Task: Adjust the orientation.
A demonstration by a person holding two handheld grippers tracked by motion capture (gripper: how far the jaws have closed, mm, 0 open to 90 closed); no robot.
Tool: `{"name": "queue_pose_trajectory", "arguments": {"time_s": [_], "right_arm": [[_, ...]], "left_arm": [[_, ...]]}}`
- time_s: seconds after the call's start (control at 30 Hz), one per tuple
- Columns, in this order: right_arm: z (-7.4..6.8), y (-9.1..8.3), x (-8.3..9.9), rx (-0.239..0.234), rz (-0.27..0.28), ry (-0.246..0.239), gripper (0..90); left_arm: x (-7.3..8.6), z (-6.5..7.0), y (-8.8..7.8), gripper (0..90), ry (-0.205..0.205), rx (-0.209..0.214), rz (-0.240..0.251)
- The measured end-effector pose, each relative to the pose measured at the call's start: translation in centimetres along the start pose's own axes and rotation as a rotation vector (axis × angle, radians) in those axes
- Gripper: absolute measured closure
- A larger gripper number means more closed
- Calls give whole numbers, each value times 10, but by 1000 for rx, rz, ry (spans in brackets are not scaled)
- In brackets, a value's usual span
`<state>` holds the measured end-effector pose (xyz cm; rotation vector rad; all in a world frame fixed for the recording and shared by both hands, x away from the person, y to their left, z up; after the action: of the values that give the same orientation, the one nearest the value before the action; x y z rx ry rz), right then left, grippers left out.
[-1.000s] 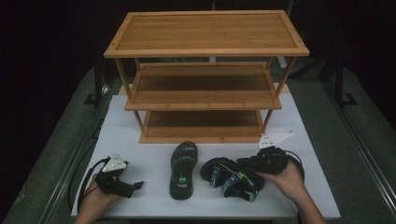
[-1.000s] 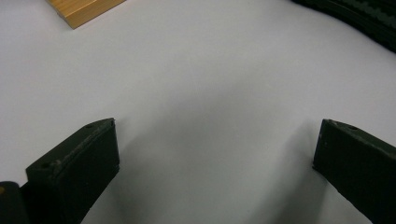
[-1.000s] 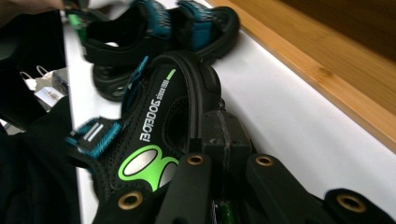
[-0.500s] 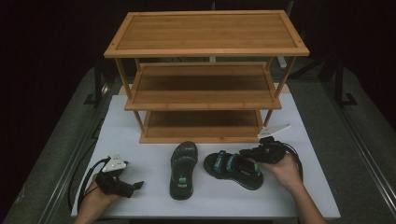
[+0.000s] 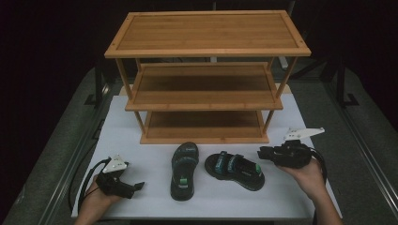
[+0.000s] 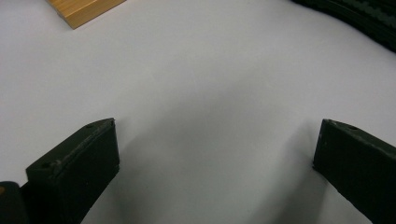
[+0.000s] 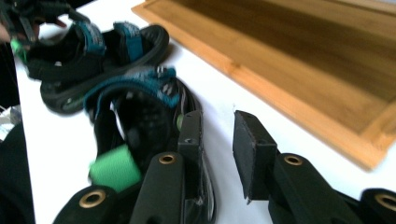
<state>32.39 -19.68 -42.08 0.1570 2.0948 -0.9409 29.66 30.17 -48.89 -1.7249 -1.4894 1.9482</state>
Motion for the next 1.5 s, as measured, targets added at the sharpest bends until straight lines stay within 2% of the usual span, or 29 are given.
{"name": "queue_pose_trajectory", "arguments": {"time_s": [0.1,0.27,0.4,0.5,0.63,0.67,0.73,0.8,1.03,1.2,1.3,1.5], "right_arm": [[4,-5,13,13,-18,2,713],[16,-9,36,13,-39,15,894],[22,0,47,-25,-62,12,896],[22,8,51,-24,-75,-16,895],[20,18,55,-35,-112,-29,895],[19,19,56,-26,-115,-39,896],[19,18,55,-38,-112,-37,895],[17,18,56,-30,-120,-42,896],[8,16,61,-50,-144,-43,896],[-5,17,64,-59,-173,-48,896],[-12,19,66,-78,-181,-49,895],[-28,27,63,-128,-185,-83,896]], "left_arm": [[0,0,0,0,0,0,0],[0,0,0,0,0,1,-1],[0,0,0,0,0,1,-1],[0,0,0,0,-1,1,0],[0,0,0,0,-1,1,0],[0,0,0,0,-1,1,-1],[0,0,0,0,-1,1,0],[0,0,0,0,-1,1,0],[0,0,0,0,-1,1,0],[0,0,0,0,-1,2,-1],[0,0,0,0,-1,1,-1],[0,0,0,0,-1,1,-1]]}}
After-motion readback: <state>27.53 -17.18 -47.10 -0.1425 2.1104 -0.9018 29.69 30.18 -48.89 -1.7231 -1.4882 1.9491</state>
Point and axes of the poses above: each handheld gripper's, and its own axes: y roughly forward along the jaws, x roughly out of its underside, z roughly to its right, the point moved 5 cm from there along y, roughly forward along the jaws, and after that the axes turned 12 degrees about y, right-handed, at the moved point
